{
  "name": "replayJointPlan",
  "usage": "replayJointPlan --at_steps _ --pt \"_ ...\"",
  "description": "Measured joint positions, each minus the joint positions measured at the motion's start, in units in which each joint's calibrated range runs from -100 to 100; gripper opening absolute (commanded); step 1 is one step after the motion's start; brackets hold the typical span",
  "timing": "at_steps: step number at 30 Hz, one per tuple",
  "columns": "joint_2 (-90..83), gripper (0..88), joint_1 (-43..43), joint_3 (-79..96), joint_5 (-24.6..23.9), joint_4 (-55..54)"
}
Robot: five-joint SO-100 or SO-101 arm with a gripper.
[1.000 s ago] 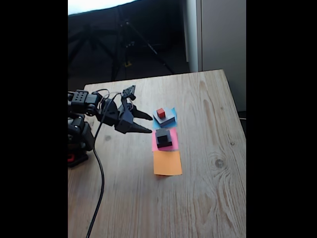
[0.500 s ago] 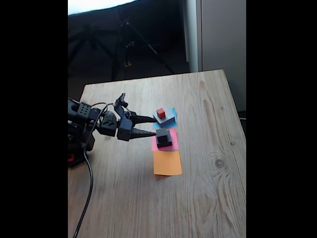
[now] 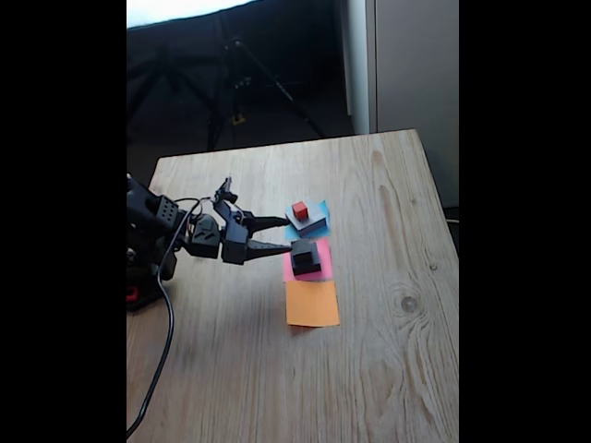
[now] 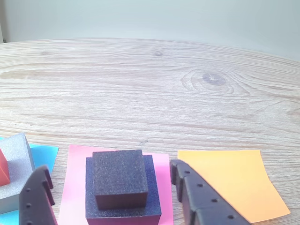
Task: Tower of hanoi
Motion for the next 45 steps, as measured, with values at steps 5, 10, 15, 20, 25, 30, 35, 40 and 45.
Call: replayJointPlan --at_steps 5,10,15,20,25,30,35,40,45 --pt "7.70 30.0 0.00 -0.17 0.17 -7.85" --pt "15.99 29.8 -0.62 -2.43 0.17 -14.49" --pt "23.69 29.6 -0.62 -5.82 0.17 -19.70" --pt "29.76 29.2 -0.62 -8.34 0.17 -23.86" --pt "33.43 28.9 -0.62 -9.21 0.17 -27.06" --pt "36.60 29.0 -0.62 -9.73 0.17 -29.22" --pt "39.76 28.9 -0.62 -11.47 0.17 -29.86" --pt "42.33 28.6 -1.24 -12.78 0.17 -31.39" --pt "45.06 27.5 -1.34 -14.25 0.17 -33.07"
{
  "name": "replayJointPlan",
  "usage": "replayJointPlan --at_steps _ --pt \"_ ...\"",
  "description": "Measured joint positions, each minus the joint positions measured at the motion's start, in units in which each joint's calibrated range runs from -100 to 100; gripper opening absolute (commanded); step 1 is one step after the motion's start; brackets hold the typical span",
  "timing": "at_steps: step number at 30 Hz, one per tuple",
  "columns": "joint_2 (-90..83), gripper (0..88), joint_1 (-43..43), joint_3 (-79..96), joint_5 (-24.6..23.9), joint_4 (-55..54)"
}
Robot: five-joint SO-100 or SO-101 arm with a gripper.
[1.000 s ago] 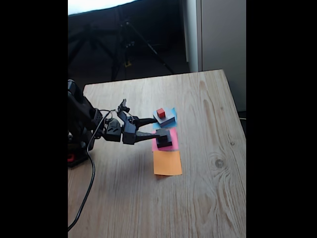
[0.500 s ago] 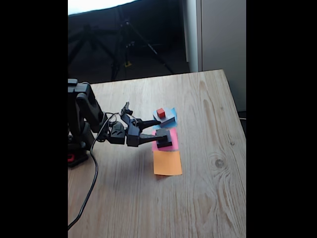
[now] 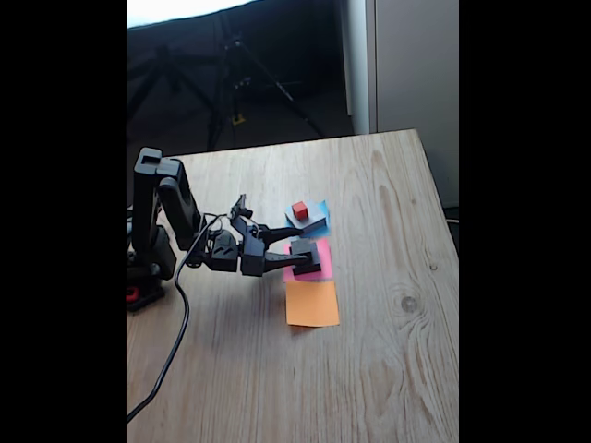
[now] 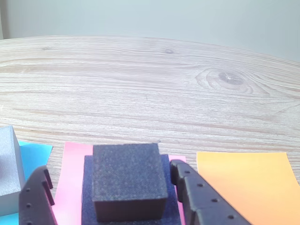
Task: Tower of hanoi
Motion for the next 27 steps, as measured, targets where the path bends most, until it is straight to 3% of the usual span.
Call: replayJointPlan --at_steps 9,20,27 --pt "2.31 23.5 0.00 -0.52 0.00 -0.72" --pt "2.65 9.3 -1.14 -0.70 0.00 -1.68" --pt "2.65 6.8 -1.14 -0.70 0.00 -1.68"
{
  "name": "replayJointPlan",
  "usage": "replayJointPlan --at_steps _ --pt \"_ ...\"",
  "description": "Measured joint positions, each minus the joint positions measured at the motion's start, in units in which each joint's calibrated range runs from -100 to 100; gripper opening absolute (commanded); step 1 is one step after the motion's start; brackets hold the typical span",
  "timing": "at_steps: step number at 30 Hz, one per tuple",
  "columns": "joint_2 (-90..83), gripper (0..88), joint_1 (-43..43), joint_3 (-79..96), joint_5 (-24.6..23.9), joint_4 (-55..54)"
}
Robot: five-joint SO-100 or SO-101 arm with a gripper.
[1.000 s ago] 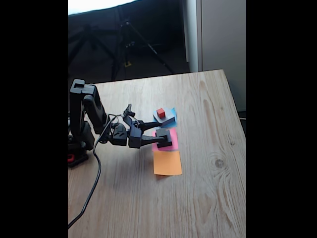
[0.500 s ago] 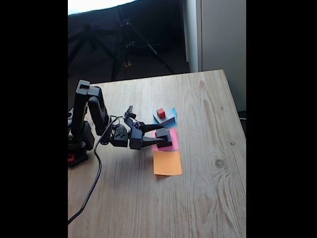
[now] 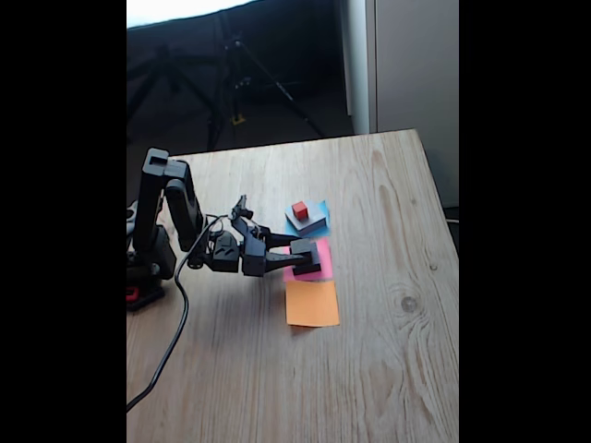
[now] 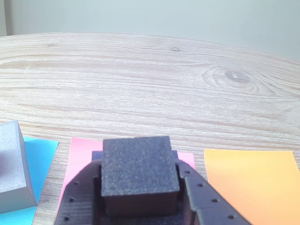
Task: Tower of hanoi
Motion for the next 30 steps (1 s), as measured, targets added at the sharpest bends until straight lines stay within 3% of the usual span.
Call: replayJointPlan --at_steps 18,25,30 --pt "-3.85 2.5 -0.93 1.83 0.00 2.08" --pt "-14.79 2.5 -1.86 3.22 0.00 11.69" --pt "-27.28 2.3 -2.07 2.96 -0.35 24.98"
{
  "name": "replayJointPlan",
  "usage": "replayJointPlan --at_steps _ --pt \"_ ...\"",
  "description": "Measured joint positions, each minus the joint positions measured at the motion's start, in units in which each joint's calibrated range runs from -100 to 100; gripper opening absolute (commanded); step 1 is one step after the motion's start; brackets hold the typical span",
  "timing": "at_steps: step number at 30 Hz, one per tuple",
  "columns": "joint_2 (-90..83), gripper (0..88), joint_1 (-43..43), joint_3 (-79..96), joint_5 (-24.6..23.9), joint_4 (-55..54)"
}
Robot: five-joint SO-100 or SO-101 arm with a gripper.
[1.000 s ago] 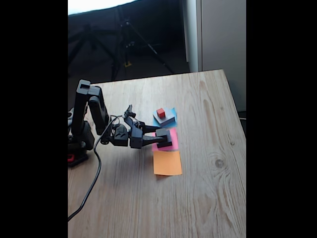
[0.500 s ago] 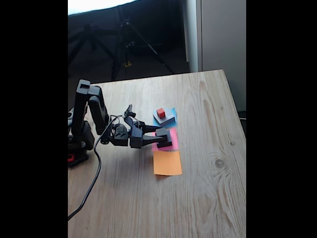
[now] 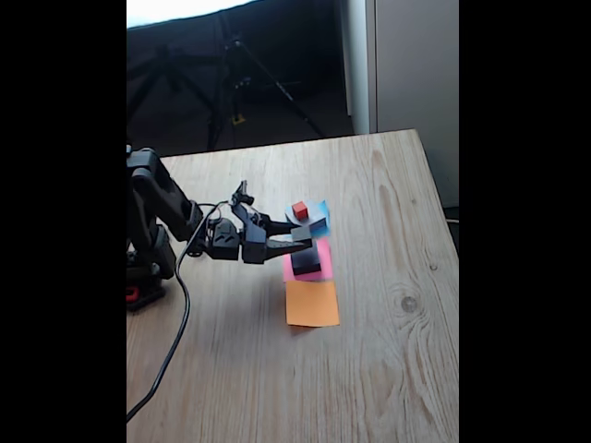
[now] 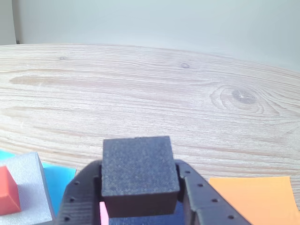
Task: Tower of hanoi
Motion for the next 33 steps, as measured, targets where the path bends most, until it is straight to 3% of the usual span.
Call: replayJointPlan --at_steps 5,12,19,25,33 --pt "-14.28 2.2 0.10 -8.60 -4.86 25.62" --pt "-24.03 2.2 0.52 -39.20 -11.98 78.38" --pt "-25.05 2.4 3.82 -71.27 -13.02 118.65" --pt "-24.97 2.2 10.12 -91.18 -10.59 136.51" --pt "-24.71 2.5 15.80 -96.05 -7.29 140.19"
